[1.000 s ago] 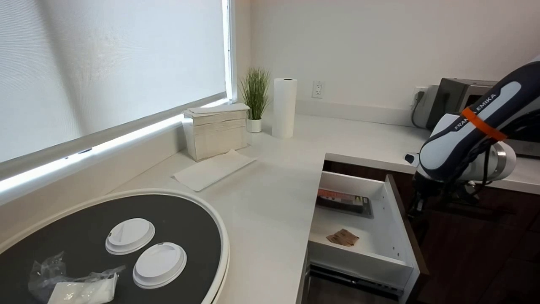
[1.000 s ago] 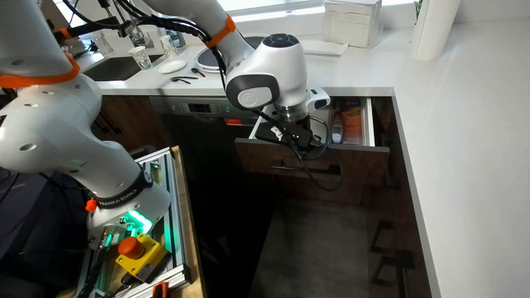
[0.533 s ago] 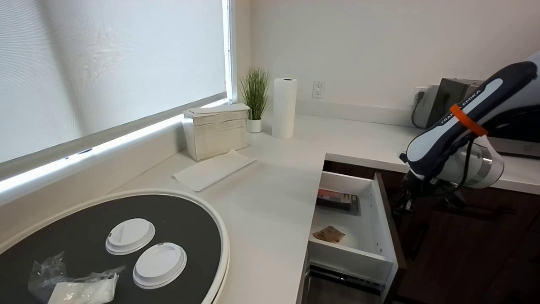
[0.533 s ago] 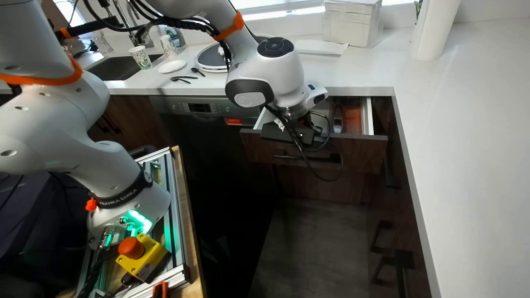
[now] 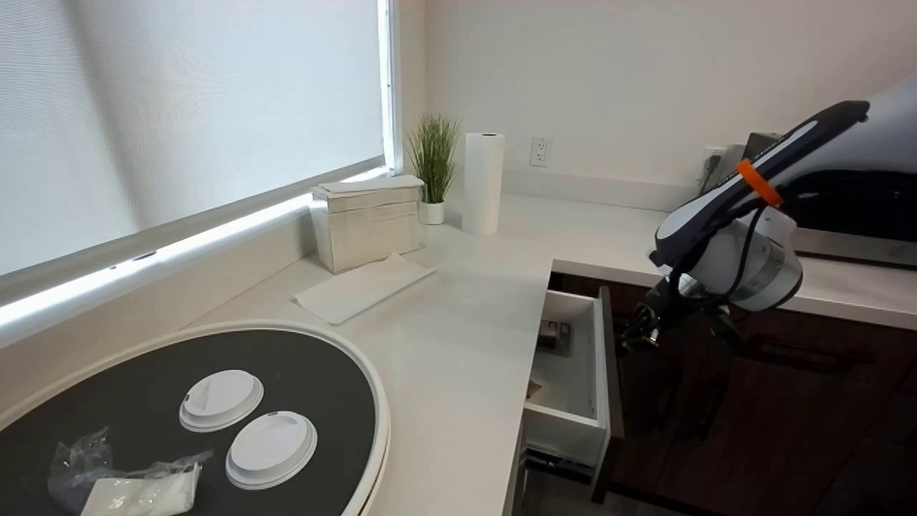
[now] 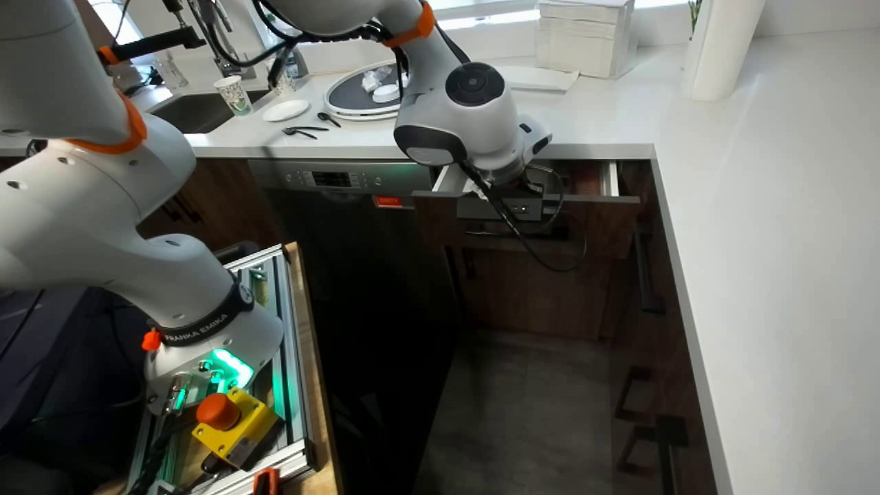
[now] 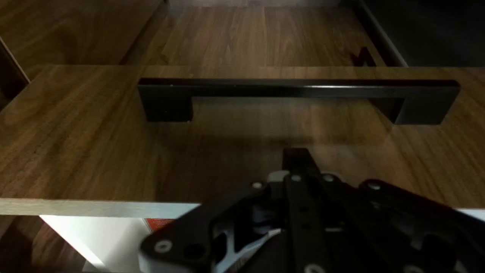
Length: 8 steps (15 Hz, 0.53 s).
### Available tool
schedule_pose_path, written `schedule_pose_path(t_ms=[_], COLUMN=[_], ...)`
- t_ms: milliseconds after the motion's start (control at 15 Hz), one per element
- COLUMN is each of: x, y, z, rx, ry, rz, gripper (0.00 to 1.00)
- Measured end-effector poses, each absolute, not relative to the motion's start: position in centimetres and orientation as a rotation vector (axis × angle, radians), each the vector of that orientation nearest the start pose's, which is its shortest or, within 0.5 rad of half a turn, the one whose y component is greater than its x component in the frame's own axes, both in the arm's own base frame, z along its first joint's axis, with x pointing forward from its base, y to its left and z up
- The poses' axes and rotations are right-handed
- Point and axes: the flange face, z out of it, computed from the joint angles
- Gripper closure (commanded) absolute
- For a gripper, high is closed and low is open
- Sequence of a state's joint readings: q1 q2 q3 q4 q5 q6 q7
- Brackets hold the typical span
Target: Close the open drawer fully
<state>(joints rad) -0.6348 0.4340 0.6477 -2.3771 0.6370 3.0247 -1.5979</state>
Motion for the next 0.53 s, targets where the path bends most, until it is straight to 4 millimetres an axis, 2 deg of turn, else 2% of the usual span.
schedule_pose_path(t_ms=[333,533], x=[54.6,55.3], y=[-1.5,-1.4], z=[18.2,17.8], rx=[-2.544,-2.532], ry=[-1.287,-1.273], rz=[-0.754,-0.773], gripper=[0.99,0.99])
